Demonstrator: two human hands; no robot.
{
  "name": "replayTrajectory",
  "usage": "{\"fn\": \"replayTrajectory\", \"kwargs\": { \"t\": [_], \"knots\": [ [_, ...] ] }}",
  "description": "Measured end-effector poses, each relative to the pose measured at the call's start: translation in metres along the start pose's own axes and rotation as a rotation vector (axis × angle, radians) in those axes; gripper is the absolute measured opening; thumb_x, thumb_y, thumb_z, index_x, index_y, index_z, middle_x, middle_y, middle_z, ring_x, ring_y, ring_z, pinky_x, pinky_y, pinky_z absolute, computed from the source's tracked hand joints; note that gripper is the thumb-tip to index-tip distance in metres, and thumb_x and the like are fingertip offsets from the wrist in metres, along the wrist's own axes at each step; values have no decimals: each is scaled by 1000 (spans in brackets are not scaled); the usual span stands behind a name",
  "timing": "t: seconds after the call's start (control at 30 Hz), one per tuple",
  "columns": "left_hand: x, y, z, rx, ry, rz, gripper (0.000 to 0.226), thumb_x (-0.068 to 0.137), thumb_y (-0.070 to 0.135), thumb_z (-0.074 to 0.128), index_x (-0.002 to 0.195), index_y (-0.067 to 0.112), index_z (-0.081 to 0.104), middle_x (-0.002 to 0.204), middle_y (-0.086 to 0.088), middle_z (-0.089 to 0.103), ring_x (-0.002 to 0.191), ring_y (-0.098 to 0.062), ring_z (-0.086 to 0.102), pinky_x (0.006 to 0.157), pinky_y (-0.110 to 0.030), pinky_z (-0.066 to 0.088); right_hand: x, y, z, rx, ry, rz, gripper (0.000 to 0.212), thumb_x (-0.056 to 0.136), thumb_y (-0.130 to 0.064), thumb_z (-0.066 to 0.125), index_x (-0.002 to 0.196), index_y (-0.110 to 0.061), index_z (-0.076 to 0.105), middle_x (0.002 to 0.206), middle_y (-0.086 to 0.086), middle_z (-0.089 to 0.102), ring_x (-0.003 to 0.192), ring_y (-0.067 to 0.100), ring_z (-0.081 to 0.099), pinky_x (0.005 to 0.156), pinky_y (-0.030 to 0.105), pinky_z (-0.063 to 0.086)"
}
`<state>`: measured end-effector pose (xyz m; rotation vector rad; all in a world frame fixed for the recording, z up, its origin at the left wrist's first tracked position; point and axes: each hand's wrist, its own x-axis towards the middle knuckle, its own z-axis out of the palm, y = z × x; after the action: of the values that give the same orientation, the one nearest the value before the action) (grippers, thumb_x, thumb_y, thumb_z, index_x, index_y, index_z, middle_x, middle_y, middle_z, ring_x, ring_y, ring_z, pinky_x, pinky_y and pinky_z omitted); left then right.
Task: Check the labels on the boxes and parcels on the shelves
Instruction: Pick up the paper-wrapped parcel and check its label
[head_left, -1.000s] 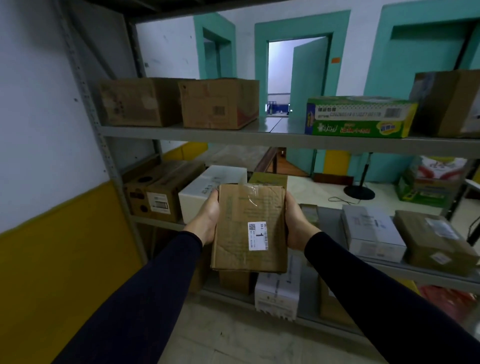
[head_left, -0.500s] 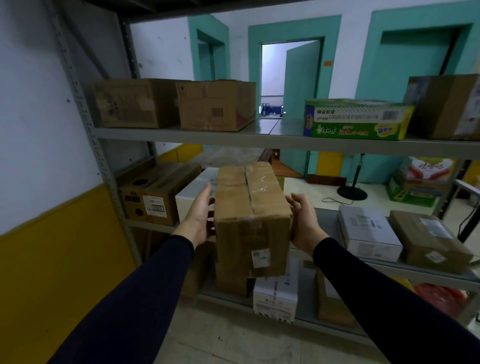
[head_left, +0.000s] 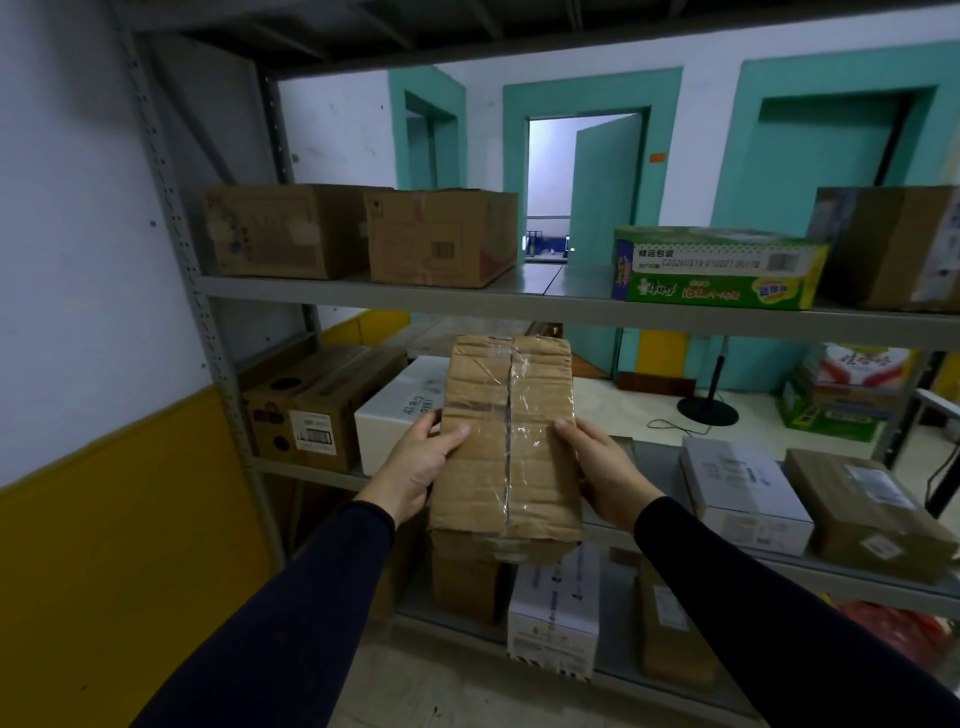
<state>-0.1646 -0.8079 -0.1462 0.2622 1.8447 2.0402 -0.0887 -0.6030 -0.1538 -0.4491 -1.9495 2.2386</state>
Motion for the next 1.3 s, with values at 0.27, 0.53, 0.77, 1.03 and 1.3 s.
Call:
{"fn": "replayTrajectory", "kwargs": {
  "t": [0.27, 0.53, 0.77, 1.03, 1.3],
  "knots": [
    [4, 17, 0, -13, 38, 9, 42, 98, 47, 50, 134, 24, 54, 128, -11, 62, 115, -28, 57, 99, -48, 45, 4, 3, -9, 80, -120, -99, 56, 95, -6, 60, 144, -28, 44, 134, 4, 59, 119, 26, 59, 87, 40, 54],
    [1, 33, -3, -26, -2, -33, 45, 91, 65, 50, 118, 32, 63, 120, -11, 65, 112, -33, 57, 102, -56, 44, 5, -4, -10, 280, -88, -47, 38, 102, -31, 44, 135, -16, 55, 135, 17, 57, 119, 33, 57, 99, 47, 47],
    [-2, 18, -10, -24, -78, 14, 41, 92, 25, 60, 131, 17, 57, 126, -14, 64, 117, -32, 58, 107, -56, 41, 6, -2, -8, 29, -118, 4, 77, 81, -67, 57, 144, -25, 41, 136, 7, 51, 125, 32, 52, 100, 47, 49],
    [-1, 11, -17, -85, -82, -11, 51, 86, 11, 59, 135, 20, 47, 129, -16, 59, 120, -35, 55, 108, -60, 37, 4, 3, -5, -34, -133, -74, 81, 76, -53, 68, 149, -30, 41, 136, -1, 54, 124, 24, 52, 108, 51, 43],
    [-4, 24, -16, -65, -54, 9, 50, 86, 47, 63, 127, 19, 58, 124, -17, 63, 115, -35, 58, 105, -57, 40, -2, 2, -8, 19, -190, -109, 41, 95, -29, 61, 133, -36, 50, 134, 2, 57, 119, 22, 56, 91, 39, 49]
  ]
}}
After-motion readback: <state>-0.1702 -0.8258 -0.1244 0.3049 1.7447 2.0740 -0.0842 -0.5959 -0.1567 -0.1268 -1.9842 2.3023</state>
